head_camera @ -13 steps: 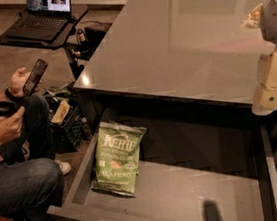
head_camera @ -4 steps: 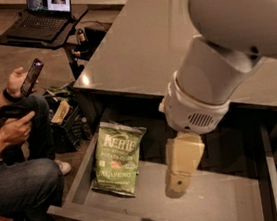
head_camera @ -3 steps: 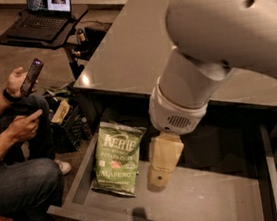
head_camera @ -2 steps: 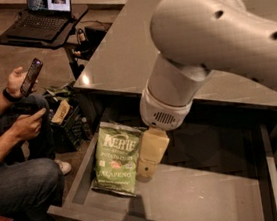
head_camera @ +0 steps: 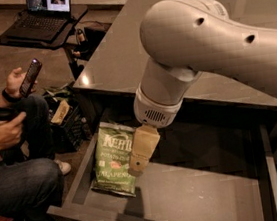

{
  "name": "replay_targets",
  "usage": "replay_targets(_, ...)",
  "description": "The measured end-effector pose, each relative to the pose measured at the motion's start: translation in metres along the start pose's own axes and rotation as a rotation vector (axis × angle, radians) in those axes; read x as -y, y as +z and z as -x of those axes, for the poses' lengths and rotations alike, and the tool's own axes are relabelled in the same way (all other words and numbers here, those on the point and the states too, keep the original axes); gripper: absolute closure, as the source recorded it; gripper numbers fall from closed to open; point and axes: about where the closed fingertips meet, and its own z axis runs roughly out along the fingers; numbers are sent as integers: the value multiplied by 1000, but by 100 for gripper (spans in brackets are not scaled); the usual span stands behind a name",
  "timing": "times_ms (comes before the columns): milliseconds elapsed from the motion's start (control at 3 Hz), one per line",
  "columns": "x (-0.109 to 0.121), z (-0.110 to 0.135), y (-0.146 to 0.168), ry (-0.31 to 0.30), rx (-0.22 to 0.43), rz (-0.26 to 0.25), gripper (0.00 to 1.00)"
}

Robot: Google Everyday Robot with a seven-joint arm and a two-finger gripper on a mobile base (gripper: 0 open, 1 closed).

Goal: Pick green jalapeno chip bag from top drawer and place on counter

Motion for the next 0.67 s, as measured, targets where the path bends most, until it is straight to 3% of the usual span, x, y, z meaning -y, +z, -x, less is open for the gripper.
replay_targets(333,0,4,2,-4,21,6,0)
replay_targets(667,8,21,27,5,45,26,0)
